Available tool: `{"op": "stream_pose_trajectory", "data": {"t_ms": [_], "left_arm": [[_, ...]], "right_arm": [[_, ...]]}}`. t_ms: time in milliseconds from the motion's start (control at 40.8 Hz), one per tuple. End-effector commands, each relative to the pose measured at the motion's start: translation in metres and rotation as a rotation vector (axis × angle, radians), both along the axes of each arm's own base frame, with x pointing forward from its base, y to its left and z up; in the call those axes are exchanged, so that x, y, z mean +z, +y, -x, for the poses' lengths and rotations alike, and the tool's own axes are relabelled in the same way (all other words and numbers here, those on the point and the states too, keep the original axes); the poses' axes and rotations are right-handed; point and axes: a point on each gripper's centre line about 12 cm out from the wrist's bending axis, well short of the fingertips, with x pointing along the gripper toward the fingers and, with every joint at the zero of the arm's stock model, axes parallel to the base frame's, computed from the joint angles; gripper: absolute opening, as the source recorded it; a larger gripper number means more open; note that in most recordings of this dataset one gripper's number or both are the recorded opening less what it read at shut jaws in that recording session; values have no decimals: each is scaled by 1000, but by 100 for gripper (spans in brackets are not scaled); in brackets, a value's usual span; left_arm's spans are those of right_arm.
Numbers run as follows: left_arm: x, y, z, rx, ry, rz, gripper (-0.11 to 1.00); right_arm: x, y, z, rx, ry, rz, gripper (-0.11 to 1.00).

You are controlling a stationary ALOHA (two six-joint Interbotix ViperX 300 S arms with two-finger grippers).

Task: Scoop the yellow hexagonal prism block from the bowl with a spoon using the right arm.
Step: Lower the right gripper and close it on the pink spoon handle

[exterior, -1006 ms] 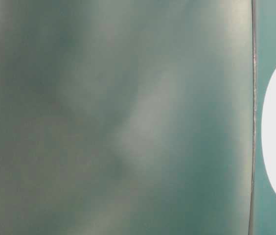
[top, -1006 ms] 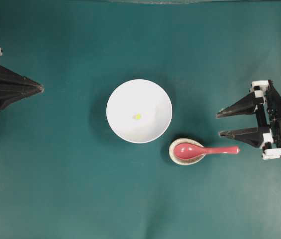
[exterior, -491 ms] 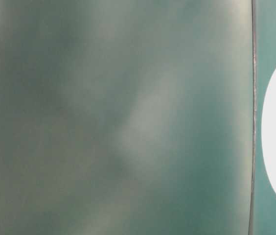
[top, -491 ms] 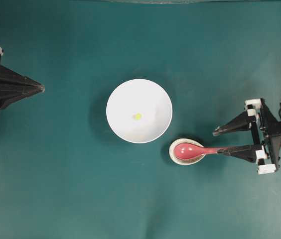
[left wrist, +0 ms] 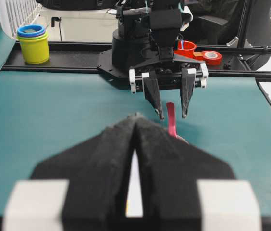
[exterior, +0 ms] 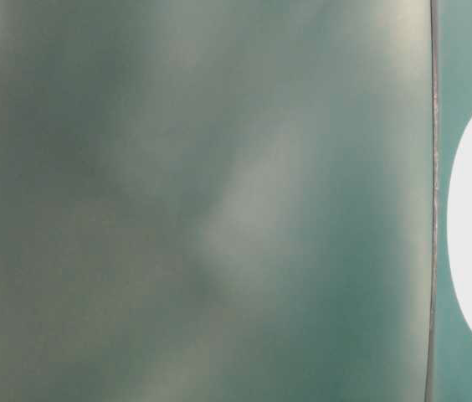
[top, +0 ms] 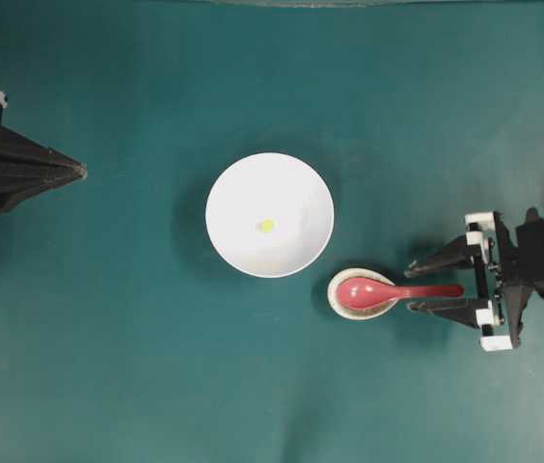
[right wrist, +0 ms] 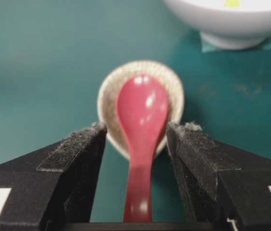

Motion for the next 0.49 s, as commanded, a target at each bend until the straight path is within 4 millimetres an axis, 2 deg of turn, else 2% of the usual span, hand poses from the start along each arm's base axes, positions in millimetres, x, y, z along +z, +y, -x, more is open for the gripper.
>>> {"op": "stream_pose_trajectory", "data": {"t_ms": [0,466], "left_arm": [[8,0,-2,0,-20,0,3],[8,-3,-2,-13,-20,0,3]], "right_arm": [[0,1,-2,-3,-8,3,58],[-11,2,-1,9,55,32,58]]}}
